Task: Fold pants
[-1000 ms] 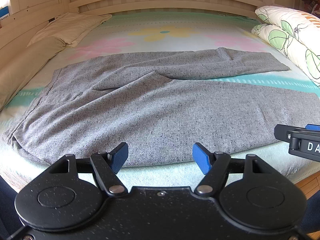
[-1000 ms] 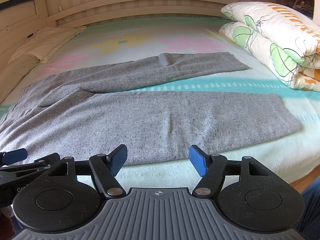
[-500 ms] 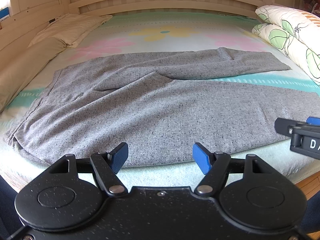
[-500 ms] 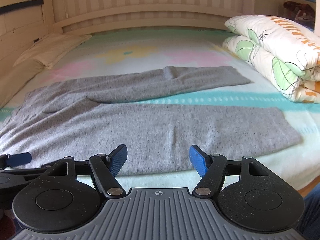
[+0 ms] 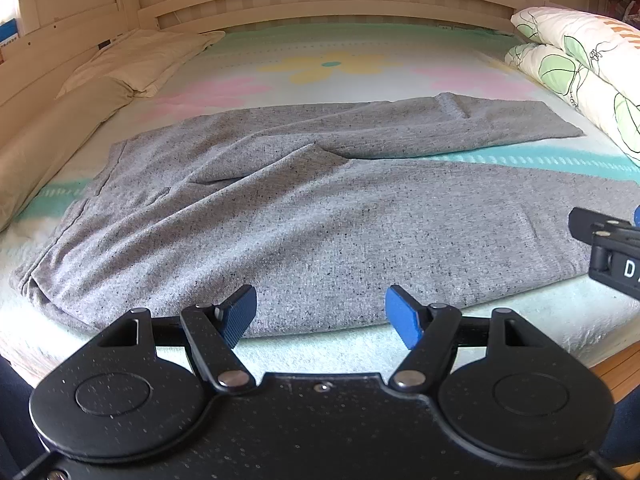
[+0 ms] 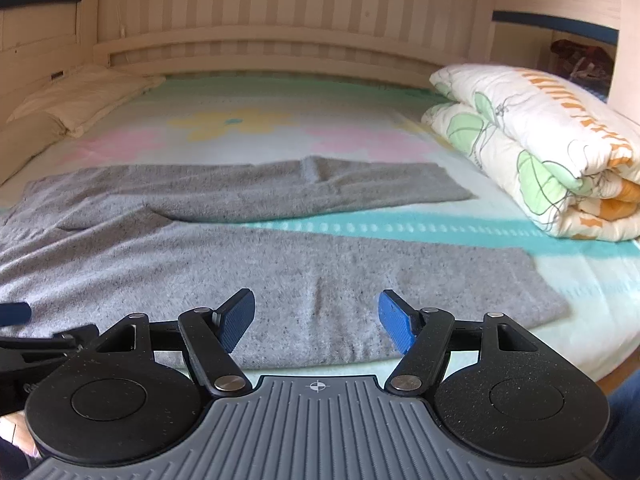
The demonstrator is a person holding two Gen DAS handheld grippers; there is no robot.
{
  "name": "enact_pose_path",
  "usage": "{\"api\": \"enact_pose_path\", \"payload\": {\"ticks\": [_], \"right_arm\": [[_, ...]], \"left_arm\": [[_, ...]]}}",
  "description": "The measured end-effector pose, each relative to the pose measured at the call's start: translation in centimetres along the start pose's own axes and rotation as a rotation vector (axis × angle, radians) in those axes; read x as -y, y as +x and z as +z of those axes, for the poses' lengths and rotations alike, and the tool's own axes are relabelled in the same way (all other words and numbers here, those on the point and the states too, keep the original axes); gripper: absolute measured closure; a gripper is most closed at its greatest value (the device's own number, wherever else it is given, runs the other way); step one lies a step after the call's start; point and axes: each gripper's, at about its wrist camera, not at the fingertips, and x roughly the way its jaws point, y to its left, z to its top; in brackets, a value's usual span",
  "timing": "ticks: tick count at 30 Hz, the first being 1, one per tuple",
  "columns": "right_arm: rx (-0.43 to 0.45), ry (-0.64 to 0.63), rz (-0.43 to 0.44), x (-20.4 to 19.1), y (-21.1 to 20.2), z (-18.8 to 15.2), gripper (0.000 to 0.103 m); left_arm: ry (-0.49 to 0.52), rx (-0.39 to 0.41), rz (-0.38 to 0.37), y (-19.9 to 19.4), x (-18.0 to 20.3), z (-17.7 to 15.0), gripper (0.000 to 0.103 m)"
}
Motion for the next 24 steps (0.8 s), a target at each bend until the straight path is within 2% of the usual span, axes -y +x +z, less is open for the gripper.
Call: {"api": "enact_pose_path", "payload": {"ticks": [3, 6, 9, 12, 16, 20, 24], "right_arm": [[-0.046, -0.006, -0.001, 0.5, 0.7, 0.3, 0.036], [-0.131, 0.034, 0.009, 2.1, 2.1, 1.0, 0.037], [-0.170, 0.076, -0.048, 4.8, 3.5, 2.4, 0.038], [-0.157, 0.089, -0.138, 7.9, 4.7, 3.7, 0.039], [-0.151, 0.114, -0.203, 11.3, 6.0, 5.5, 0.040], [-0.137, 0.144, -0.208, 12.5, 7.2, 7.3, 0.042], [-0.128, 0.119, -0.182, 11.4, 8.9, 9.1, 0.046]], "left_arm": [[0.016, 0.005, -0.001, 0.0, 0.1, 0.7, 0.031], [0.038, 0.035, 0.008, -0.3, 0.1, 1.8, 0.030], [0.051, 0.043, 0.000, -0.3, 0.1, 3.1, 0.030], [0.077, 0.049, -0.009, -0.1, 0.1, 4.6, 0.030], [0.112, 0.060, -0.022, 0.6, -0.1, 7.2, 0.029], [0.108, 0.047, -0.030, 1.9, -1.0, 10.2, 0.028], [0.094, 0.043, -0.016, 3.5, -2.2, 13.2, 0.028]]}}
